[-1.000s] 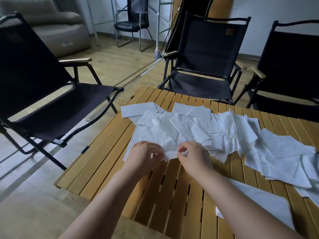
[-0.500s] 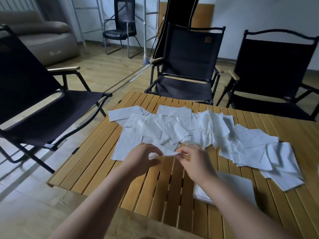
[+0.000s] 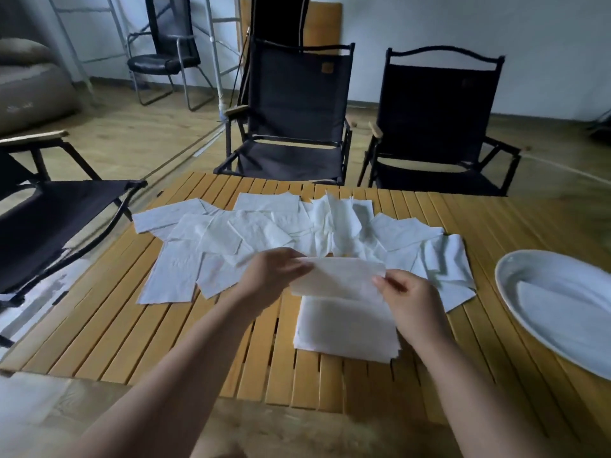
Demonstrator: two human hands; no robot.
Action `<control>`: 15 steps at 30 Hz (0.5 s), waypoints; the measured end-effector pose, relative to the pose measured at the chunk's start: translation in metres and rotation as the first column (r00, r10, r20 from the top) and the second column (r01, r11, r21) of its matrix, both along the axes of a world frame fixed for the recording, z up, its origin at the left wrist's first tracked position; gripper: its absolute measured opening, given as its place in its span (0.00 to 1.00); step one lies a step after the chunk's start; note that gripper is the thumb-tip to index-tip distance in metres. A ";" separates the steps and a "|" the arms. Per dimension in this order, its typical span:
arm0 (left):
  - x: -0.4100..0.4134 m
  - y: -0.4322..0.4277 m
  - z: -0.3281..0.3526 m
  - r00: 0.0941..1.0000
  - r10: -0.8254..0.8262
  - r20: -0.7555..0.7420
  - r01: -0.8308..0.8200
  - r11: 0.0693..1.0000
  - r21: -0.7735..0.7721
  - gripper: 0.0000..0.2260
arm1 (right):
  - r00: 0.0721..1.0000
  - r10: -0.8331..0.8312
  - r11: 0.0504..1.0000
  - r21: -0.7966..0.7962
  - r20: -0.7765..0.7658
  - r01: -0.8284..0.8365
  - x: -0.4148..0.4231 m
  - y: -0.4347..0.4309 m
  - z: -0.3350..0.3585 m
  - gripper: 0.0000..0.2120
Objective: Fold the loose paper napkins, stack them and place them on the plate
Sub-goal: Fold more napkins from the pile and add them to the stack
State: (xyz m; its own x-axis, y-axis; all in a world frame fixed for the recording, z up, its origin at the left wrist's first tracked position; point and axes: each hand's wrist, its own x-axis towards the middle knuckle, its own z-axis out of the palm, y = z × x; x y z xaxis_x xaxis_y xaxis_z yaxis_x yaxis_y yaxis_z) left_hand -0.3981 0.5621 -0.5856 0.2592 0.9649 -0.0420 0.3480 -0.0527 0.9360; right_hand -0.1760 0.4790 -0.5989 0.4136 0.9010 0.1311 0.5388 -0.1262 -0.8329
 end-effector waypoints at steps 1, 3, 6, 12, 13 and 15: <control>0.009 -0.003 0.002 0.999 0.003 0.037 -0.002 1.000 -0.021 0.07 | 1.000 -0.014 1.000 -0.010 -0.012 0.014 0.007 -0.004 0.000 0.06; 0.025 -0.007 0.005 0.997 0.021 0.080 -0.016 0.999 -0.051 0.06 | 0.999 -0.028 0.999 -0.024 -0.032 0.028 0.018 -0.012 0.001 0.07; 0.042 -0.013 0.008 0.992 0.080 0.096 -0.072 0.993 -0.091 0.07 | 0.989 -0.044 0.997 -0.066 -0.142 0.035 0.028 -0.016 -0.001 0.10; 0.042 -0.026 -0.010 0.998 0.016 -0.062 -0.029 0.976 -0.215 0.10 | 0.940 -0.052 0.968 -0.247 -0.338 -0.036 0.034 -0.010 0.005 0.04; 0.040 -0.026 -0.015 0.996 0.015 -0.086 -0.034 0.974 -0.226 0.09 | 0.937 -0.041 0.964 -0.262 -0.346 -0.055 0.035 -0.010 0.005 0.04; 0.038 -0.025 -0.019 0.997 0.034 -0.066 -0.050 0.965 -0.257 0.06 | 0.951 -0.019 0.950 -0.303 -0.308 -0.079 0.038 -0.008 0.002 0.06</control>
State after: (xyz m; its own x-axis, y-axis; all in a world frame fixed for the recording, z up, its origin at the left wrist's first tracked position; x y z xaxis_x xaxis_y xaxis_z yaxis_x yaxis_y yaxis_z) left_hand -0.3603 0.5370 -0.6042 0.2075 0.9292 -0.3057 0.4009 0.2042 0.8931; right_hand -0.1379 0.4711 -0.5964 0.3613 0.8888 -0.2821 0.2741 -0.3903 -0.8789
